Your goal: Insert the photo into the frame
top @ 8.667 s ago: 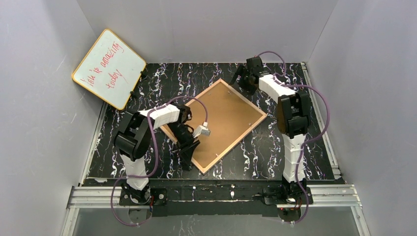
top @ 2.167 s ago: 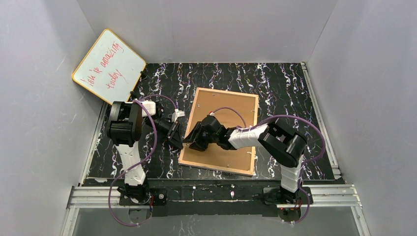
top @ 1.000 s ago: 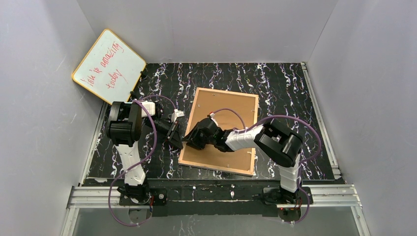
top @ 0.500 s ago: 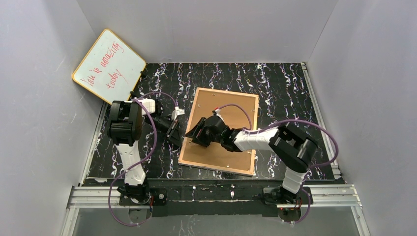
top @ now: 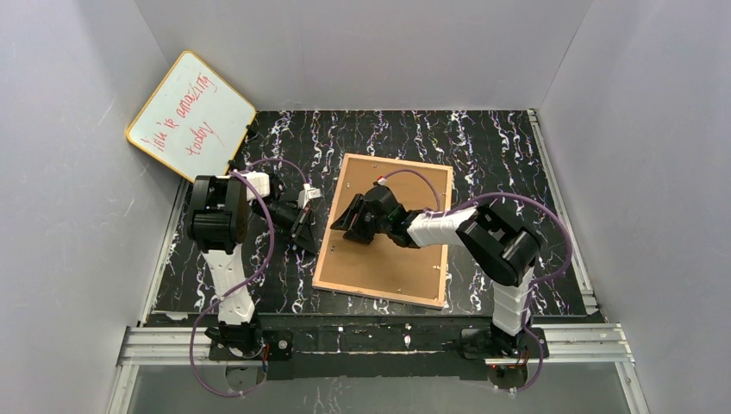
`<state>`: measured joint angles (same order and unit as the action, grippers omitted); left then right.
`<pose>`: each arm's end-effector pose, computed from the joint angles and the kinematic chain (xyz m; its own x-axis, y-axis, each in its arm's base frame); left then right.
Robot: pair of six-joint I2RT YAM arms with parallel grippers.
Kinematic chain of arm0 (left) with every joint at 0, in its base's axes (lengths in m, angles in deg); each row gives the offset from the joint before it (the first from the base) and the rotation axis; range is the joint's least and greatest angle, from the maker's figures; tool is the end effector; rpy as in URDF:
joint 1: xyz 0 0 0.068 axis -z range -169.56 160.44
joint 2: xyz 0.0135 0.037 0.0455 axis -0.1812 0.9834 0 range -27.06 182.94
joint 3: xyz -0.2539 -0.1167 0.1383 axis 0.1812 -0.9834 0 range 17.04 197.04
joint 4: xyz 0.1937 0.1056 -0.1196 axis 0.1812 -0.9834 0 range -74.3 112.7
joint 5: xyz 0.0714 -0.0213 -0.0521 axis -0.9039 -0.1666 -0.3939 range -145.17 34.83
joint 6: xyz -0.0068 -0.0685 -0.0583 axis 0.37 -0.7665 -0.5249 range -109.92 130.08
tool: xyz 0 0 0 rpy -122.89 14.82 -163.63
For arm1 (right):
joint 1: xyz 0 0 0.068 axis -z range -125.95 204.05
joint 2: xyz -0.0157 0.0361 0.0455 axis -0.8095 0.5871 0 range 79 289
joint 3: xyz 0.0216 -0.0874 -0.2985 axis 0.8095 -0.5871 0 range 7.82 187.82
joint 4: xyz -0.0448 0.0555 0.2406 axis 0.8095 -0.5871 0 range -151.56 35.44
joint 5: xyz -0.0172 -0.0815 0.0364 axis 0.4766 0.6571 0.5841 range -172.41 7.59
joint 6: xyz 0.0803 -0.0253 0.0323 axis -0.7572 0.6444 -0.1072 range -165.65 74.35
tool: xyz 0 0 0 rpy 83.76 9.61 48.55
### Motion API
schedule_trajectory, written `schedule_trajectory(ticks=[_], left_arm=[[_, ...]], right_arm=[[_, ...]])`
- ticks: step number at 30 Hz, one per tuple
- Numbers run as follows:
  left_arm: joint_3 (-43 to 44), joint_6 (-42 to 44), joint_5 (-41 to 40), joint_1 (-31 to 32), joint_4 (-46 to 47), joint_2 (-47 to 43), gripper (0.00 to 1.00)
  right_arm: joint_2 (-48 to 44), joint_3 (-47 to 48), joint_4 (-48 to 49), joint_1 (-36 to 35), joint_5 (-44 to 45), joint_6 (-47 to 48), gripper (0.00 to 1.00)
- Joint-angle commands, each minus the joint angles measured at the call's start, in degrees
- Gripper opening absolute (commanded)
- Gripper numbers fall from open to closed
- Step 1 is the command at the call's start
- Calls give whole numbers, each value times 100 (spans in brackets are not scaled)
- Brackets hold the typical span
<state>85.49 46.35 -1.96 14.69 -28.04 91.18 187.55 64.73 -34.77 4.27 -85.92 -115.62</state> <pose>0.3325 -0.0894 0.1214 -0.8505 0.4185 -0.3184 0.4982 0.4471 -0.7429 0.2804 0.3392 0.1742 -0.8642 0.4304 -0.2606 0.0478 0.5858 0.8091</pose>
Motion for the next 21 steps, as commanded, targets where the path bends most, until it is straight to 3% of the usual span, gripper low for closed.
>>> schedule_trajectory(ticks=[1, 7, 21], left_arm=[[14, -9, 93, -3, 134, 73, 0], [59, -84, 250, -3, 142, 122, 0], [370, 489, 606, 5, -640, 233, 10]], right_arm=[[289, 256, -155, -55, -302, 229, 61], [385, 408, -357, -266, -353, 331, 60], [-298, -372, -366, -289, -206, 271, 60]])
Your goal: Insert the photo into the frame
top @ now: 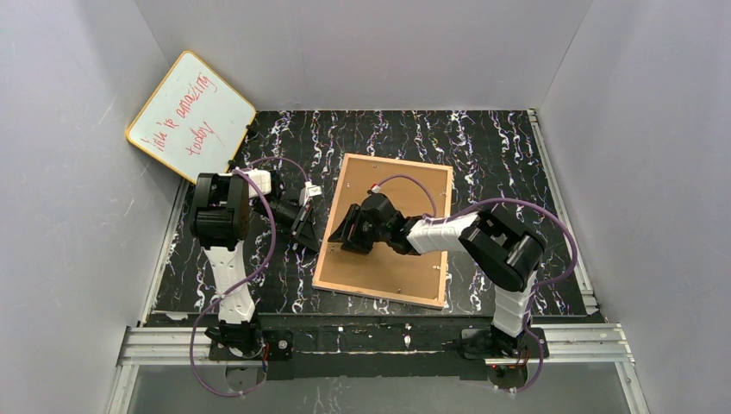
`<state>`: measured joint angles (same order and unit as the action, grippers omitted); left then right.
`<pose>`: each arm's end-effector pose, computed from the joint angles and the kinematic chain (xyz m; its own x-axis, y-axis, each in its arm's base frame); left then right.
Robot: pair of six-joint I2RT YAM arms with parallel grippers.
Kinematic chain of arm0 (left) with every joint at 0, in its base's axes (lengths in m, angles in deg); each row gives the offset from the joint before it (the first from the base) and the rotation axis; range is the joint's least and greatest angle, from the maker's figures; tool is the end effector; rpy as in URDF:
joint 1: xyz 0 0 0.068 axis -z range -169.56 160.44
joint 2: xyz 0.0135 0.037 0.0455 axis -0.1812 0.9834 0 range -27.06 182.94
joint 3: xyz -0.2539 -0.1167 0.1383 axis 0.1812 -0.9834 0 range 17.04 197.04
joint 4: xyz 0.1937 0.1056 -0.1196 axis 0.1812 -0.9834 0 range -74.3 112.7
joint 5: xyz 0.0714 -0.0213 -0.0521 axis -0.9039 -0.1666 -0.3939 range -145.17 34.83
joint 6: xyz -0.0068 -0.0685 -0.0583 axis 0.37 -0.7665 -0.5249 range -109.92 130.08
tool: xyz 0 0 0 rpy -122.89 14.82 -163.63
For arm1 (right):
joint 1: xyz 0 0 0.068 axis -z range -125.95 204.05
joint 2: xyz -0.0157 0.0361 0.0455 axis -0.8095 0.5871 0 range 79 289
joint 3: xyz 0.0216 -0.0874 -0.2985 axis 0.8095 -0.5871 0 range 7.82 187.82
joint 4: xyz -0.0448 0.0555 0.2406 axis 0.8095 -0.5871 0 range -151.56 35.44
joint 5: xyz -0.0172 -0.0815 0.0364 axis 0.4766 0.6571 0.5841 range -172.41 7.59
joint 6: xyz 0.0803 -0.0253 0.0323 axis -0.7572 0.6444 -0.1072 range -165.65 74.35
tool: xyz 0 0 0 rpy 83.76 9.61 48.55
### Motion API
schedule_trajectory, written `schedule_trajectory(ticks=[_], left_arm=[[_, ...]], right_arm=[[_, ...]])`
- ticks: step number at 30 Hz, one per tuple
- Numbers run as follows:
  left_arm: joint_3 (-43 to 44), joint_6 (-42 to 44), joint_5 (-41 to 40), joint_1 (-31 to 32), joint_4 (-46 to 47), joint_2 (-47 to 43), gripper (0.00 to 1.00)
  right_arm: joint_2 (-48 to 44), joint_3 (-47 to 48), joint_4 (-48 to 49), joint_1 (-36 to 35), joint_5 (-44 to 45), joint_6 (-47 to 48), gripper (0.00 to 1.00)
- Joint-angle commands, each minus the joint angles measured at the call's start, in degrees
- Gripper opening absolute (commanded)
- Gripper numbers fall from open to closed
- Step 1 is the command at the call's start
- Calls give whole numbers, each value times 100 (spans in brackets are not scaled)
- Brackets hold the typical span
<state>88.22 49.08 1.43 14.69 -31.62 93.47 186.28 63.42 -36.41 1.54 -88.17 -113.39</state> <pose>0.3383 -0.0925 0.1221 -0.8512 0.4107 -0.3268 0.4886 0.3927 -0.7791 0.2558 0.3468 0.1725 -0.9050 0.3331 -0.2644 -0.0070 0.6099 0.7924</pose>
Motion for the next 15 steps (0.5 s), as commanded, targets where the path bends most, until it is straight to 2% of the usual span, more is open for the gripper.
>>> schedule_trajectory(ticks=[1, 9, 15], left_arm=[[74, 202, 272, 18, -268, 8, 10], [-112, 23, 169, 105, 9, 10, 13], [-88, 11, 128, 129, -23, -91, 21]], right_arm=[[-157, -256, -154, -14, 0, 26, 60], [197, -65, 112, -118, -162, -101, 58], [410, 97, 238, -168, -210, -187, 57]])
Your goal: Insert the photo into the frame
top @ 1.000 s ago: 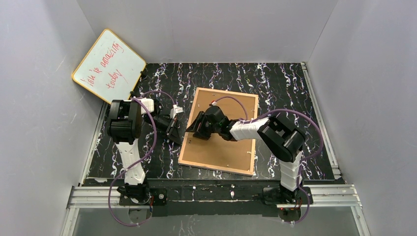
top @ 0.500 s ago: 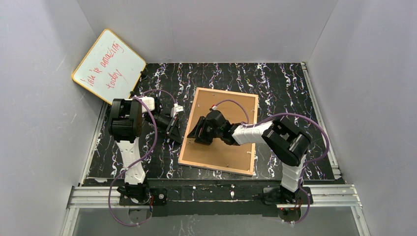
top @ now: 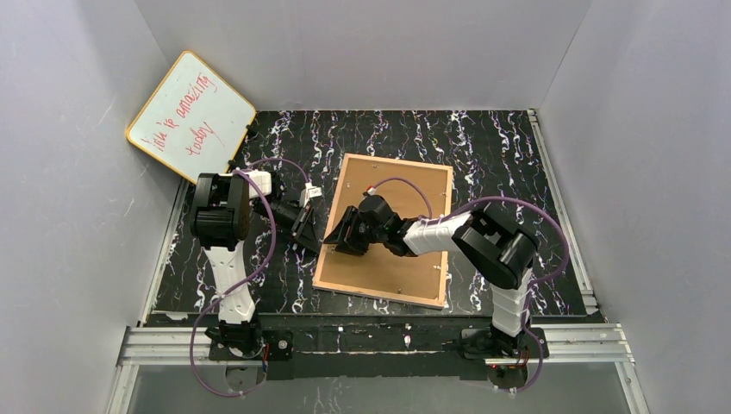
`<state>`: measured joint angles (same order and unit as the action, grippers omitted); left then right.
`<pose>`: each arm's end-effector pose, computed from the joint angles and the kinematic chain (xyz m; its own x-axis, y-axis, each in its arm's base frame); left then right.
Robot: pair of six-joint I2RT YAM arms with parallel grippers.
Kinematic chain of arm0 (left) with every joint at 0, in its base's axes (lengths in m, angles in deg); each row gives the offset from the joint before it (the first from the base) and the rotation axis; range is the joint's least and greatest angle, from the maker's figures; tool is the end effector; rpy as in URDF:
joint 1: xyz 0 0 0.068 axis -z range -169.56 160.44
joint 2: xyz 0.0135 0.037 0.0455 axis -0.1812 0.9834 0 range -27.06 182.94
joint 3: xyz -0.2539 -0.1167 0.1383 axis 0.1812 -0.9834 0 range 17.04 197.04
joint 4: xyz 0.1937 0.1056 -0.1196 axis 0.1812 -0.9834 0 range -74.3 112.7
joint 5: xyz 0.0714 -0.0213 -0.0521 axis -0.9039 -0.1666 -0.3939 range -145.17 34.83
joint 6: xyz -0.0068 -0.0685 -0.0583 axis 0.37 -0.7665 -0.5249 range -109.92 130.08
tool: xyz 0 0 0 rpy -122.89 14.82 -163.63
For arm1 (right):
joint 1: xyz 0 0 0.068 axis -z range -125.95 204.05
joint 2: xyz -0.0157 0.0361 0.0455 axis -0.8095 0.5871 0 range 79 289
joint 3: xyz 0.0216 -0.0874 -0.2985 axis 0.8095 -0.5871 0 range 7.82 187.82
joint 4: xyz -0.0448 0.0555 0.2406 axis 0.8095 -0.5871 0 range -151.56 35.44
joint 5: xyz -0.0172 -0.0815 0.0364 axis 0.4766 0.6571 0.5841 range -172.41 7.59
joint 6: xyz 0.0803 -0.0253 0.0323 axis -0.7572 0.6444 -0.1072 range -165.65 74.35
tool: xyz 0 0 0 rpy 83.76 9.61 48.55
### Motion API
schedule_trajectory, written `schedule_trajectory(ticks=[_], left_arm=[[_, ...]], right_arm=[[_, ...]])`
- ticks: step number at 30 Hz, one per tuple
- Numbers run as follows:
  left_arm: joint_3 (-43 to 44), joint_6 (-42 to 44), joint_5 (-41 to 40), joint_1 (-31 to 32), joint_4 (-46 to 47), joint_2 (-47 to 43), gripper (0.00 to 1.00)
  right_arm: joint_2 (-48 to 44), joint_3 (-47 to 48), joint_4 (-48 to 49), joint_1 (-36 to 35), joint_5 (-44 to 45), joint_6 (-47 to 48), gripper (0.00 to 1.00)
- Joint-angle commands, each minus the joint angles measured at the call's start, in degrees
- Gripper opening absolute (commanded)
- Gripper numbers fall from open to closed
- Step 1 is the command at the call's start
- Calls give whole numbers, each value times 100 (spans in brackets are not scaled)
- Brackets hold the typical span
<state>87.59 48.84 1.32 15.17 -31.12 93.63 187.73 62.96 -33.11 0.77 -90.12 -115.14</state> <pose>0.3357 -0.0951 0.1190 -0.8511 0.4173 -0.3185 0.4847 0.3919 -0.7820 0.2514 0.3551 0.1671 -0.9190 0.3204 -0.2298 -0.0040 0.5752 0.8180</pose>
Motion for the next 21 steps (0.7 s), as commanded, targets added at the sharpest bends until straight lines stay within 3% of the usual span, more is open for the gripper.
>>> schedule_trajectory(ticks=[1, 5, 12, 21], left_arm=[[3, 92, 128, 81, -135, -126, 22], [231, 646, 108, 65, -794, -86, 24], [261, 1045, 126, 54, -1104, -54, 28], [151, 454, 215, 92, -456, 80, 25]], right_arm=[[278, 162, -90, -95, -8, -4, 56], [281, 143, -81, -96, 36, 6, 56], [278, 87, -28, -100, 26, -12, 55], [429, 145, 139, -96, -77, 9, 54]])
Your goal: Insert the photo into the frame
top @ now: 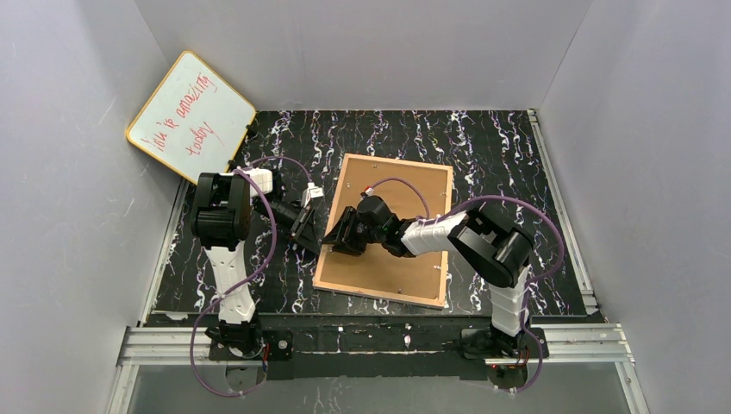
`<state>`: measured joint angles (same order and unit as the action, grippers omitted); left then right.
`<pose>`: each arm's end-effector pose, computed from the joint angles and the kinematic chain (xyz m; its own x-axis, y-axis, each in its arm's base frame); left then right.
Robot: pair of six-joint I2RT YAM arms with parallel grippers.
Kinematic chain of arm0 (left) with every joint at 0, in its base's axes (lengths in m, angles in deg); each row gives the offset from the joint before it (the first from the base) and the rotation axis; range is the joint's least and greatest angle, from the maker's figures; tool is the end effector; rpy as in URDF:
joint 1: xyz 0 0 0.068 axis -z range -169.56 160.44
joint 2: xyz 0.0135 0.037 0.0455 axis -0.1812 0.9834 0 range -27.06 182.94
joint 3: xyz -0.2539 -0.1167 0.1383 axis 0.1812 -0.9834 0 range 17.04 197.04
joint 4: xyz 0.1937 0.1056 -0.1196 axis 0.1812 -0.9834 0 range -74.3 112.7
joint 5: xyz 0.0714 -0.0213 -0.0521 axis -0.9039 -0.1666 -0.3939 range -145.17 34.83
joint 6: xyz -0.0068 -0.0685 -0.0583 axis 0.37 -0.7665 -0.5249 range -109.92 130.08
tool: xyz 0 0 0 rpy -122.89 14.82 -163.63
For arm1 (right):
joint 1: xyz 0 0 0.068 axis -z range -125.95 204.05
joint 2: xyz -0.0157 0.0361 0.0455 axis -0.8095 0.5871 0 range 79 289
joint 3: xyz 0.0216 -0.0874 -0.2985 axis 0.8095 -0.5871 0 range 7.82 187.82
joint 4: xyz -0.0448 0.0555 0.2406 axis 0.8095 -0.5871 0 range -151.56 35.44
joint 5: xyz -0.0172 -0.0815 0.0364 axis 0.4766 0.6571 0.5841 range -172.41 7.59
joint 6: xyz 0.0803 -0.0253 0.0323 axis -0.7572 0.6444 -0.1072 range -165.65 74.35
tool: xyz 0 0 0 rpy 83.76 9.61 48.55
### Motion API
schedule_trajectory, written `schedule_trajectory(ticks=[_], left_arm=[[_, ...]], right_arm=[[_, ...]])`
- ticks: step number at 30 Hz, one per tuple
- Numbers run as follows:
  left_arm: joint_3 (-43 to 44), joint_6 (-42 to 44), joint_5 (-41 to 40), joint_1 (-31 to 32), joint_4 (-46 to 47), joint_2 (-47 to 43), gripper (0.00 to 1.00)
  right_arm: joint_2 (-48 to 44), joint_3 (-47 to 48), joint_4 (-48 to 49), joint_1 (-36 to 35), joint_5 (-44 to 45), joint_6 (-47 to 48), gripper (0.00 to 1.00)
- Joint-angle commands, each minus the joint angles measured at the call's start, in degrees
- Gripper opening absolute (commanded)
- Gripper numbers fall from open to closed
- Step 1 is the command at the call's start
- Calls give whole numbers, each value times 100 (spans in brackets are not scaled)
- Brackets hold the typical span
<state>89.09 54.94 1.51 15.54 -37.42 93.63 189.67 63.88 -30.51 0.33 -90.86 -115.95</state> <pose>0.3292 -0.0969 0.1272 -0.8229 0.4625 -0.3301 0.5102 0.3454 -0.7877 0.2532 0.3649 0.1640 -0.9226 0.3170 -0.2199 -0.0106 0.5489 0.8358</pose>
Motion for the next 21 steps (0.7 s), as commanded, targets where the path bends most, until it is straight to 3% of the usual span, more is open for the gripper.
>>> schedule_trajectory(ticks=[1, 9, 21], left_arm=[[-10, -174, 199, 67, 210, 108, 24], [-160, -423, 97, 105, 542, 214, 15], [-301, -510, -9, 147, 697, 209, 9]], right_arm=[[242, 55, -120, -52, -5, 87, 54], [244, 13, -68, -52, -60, 100, 53], [451, 145, 67, -58, -341, 236, 52]])
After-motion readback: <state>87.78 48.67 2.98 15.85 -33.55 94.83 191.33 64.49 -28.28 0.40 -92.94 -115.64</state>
